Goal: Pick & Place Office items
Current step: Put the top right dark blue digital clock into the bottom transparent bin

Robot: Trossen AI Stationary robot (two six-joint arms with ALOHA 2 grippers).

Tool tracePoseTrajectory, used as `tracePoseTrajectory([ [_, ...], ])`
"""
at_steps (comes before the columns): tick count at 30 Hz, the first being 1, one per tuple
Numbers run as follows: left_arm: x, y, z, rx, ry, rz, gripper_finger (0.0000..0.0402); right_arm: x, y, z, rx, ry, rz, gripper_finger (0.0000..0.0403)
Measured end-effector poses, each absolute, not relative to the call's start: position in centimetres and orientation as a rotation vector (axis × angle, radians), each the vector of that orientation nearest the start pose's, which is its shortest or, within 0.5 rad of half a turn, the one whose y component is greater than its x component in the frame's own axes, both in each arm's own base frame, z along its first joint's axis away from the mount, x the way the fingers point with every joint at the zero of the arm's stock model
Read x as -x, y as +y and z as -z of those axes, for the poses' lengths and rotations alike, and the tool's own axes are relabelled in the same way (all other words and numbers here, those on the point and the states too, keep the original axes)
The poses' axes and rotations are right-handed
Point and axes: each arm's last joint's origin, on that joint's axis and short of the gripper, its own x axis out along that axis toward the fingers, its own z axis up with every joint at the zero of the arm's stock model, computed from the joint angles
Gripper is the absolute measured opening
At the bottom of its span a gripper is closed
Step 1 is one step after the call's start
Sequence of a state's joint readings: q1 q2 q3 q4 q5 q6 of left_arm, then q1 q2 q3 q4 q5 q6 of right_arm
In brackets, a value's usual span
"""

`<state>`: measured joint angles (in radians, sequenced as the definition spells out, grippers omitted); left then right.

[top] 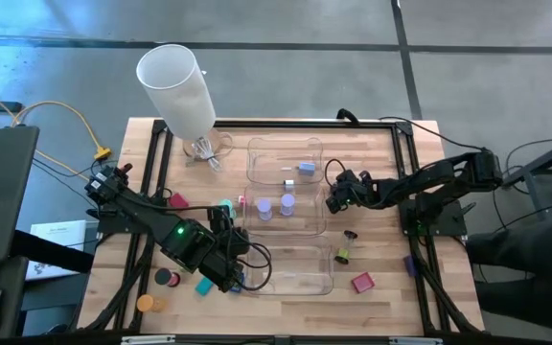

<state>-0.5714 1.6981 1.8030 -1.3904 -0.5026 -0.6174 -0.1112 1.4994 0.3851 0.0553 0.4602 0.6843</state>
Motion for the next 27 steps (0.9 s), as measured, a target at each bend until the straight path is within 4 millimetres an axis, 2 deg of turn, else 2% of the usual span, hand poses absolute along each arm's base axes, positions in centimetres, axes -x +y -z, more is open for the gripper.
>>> tracePoseTrajectory([
  [9, -27.4, -16.0, -36.1, -0.103, 1.049, -0.273, 0.0239, -20.6, -3.6, -9.2, -0.374, 0.845, 0.83, 0.0134],
  [13, -27.5, -16.0, -36.1, -0.101, 1.046, -0.272, 0.0239, -20.4, -3.3, -9.9, -0.363, 0.833, 0.8, 0.0134],
  [18, -27.5, -16.0, -36.2, -0.097, 1.041, -0.271, 0.0239, -19.7, -2.5, -11.5, -0.326, 0.835, 0.77, 0.0134],
  [22, -27.6, -16.1, -36.2, -0.092, 1.034, -0.268, 0.0239, -19.2, -2.1, -13.5, -0.271, 0.838, 0.824, 0.0134],
  [27, -27.7, -16.2, -36.2, -0.081, 1.021, -0.264, 0.0239, -19.2, -1.3, -16.7, -0.237, 0.801, 0.812, 0.0134],
])
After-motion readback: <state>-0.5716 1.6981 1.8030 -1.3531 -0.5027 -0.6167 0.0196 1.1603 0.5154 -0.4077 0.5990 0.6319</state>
